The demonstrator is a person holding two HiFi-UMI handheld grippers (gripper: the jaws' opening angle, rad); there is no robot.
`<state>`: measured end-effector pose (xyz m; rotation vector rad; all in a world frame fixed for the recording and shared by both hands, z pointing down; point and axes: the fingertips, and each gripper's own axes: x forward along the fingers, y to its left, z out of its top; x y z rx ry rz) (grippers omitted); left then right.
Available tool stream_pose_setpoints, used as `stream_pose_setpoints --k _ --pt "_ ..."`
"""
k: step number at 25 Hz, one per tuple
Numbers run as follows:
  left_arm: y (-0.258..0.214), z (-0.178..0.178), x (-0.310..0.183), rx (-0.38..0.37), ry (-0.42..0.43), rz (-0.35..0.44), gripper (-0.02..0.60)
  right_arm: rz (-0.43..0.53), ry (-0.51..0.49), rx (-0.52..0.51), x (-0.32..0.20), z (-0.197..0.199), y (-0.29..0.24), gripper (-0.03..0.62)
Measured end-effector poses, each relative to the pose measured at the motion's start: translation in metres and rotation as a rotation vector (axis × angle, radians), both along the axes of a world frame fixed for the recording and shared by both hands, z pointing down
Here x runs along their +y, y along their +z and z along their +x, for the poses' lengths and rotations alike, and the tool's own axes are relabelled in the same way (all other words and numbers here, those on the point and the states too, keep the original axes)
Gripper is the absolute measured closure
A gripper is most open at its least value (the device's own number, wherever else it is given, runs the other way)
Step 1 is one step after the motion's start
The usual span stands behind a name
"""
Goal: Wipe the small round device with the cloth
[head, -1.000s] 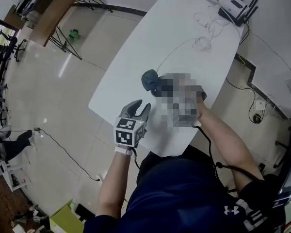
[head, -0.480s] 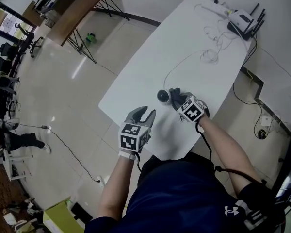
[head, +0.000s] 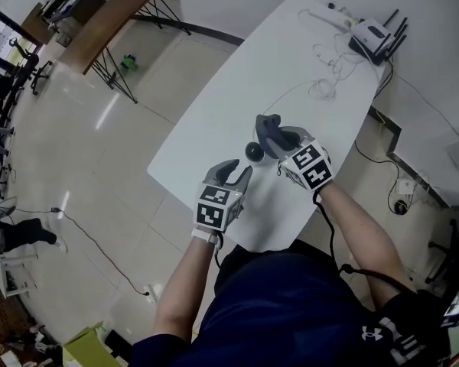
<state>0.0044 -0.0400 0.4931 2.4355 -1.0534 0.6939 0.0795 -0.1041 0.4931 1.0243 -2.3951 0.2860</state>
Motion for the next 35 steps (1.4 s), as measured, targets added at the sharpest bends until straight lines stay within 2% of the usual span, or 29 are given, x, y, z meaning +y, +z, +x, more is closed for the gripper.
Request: stream_pose_setpoints --k 2,4,11,14,17,19,22,25,28,30,32,34,35 --pt "0.001 0.003 -0.004 0.029 0.032 0.002 0.443 0.033 -0.049 0.011 0.005 -0.023 -0.019 0.514" --pt "0.001 0.005 -0.009 0.057 0.061 0.005 0.443 0.020 -0.058 0.041 0.005 -0.033 -0.016 0.514" --pt "0.007 0.006 -0.027 0.068 0.116 -0.007 0.443 -0.171 0.117 0.086 -0.002 0.016 0.051 0.514" --pt "0.011 0.009 -0.030 0.044 0.117 -0.019 0.443 -0.258 0.114 0.098 0.012 0.030 0.084 0.514" --pt "0.014 0.013 -0.033 0.025 0.102 -0.034 0.443 -0.310 0.078 0.164 0.021 0.037 0.110 0.514" --pt "0.017 0.017 -0.032 0.009 0.103 -0.041 0.443 -0.278 0.093 0.164 0.015 0.039 0.107 0.514" --pt "0.018 0.022 -0.033 0.004 0.108 -0.048 0.443 -0.149 0.117 0.038 -0.007 0.028 0.062 0.514" --pt "0.018 0.023 -0.033 0.008 0.100 -0.056 0.443 0.007 0.028 -0.033 -0.021 0.000 0.006 0.514" --pt "0.019 0.028 -0.034 0.002 0.097 -0.056 0.445 0.082 -0.161 -0.088 -0.026 -0.036 -0.033 0.514" --pt "0.022 0.032 -0.032 -0.005 0.103 -0.063 0.446 0.055 -0.316 -0.066 -0.018 -0.059 -0.034 0.514" --pt "0.027 0.033 -0.029 -0.013 0.107 -0.075 0.448 0.003 -0.396 0.015 -0.015 -0.067 -0.013 0.514" --pt "0.030 0.034 -0.025 -0.018 0.111 -0.082 0.446 -0.052 -0.350 0.055 -0.027 -0.054 0.010 0.514" --pt "0.031 0.034 -0.024 -0.020 0.112 -0.084 0.446 -0.093 -0.297 0.034 -0.036 -0.043 0.021 0.514"
